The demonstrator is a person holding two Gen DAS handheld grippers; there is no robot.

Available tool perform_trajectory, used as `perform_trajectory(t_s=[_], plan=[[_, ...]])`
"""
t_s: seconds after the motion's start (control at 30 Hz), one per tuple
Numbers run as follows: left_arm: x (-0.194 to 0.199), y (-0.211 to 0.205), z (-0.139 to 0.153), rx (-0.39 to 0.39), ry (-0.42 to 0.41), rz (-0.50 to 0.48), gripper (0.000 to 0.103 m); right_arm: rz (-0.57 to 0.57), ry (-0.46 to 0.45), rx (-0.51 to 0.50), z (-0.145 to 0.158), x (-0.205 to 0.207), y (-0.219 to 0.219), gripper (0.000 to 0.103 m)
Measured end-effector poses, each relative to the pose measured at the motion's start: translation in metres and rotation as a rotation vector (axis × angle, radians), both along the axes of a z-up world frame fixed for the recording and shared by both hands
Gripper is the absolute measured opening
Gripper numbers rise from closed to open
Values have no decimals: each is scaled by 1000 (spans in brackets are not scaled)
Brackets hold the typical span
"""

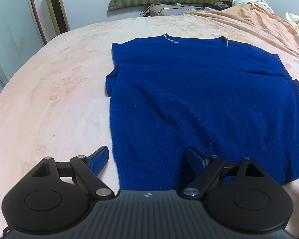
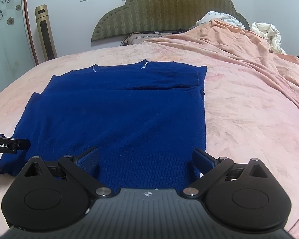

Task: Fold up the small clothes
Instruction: 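Grasp the blue sweater's hem with both grippers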

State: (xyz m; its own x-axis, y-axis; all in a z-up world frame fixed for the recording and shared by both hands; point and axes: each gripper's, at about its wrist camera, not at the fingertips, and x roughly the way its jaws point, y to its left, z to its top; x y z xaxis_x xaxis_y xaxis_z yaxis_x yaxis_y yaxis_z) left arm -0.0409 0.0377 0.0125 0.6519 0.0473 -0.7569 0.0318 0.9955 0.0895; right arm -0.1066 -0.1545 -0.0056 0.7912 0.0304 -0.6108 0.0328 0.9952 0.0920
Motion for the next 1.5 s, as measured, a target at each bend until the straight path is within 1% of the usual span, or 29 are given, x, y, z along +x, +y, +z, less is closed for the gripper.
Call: perform_trajectory(t_s=[0.53, 0.7, 0.77, 0.87, 0.93, 1.03, 1.1, 1.23, 1.3, 1.4, 1.47, 1.5], plan=[[0, -3, 1, 13, 7, -7, 86, -7, -11, -8, 2, -4, -1, 98], [-1, 0, 2, 12, 10, -31, 86, -9, -16, 0, 4, -4, -4, 97], [-4, 8, 2, -20, 18, -59, 86, -18, -21, 0, 5, -6, -9, 97], [-8, 27, 0, -114, 39, -89, 86, -46, -14, 9, 4, -13, -24, 95], [-12, 41, -2, -162, 53, -97, 86, -67, -2, 34, 0, -19, -36, 94], [-18, 56, -4, -191, 40, -75, 86, -87, 13, 89, -6, -26, -50, 94], [-19, 63, -4, -204, 27, -64, 86, -99, 23, 107, -11, -30, -55, 94], [-14, 70, -6, -298, 45, -78, 86, -113, 34, 119, -17, -33, -58, 92], [-12, 69, -9, -329, 48, -80, 86, -101, 33, 124, -17, -33, -58, 90], [-11, 64, -12, -322, 27, -81, 86, -66, 47, 110, -20, -30, -51, 82], [-13, 62, -13, -305, 15, -92, 86, -49, 52, 79, -21, -29, -45, 70], [-14, 61, -13, -299, 9, -96, 86, -42, 53, 68, -22, -28, -43, 67]])
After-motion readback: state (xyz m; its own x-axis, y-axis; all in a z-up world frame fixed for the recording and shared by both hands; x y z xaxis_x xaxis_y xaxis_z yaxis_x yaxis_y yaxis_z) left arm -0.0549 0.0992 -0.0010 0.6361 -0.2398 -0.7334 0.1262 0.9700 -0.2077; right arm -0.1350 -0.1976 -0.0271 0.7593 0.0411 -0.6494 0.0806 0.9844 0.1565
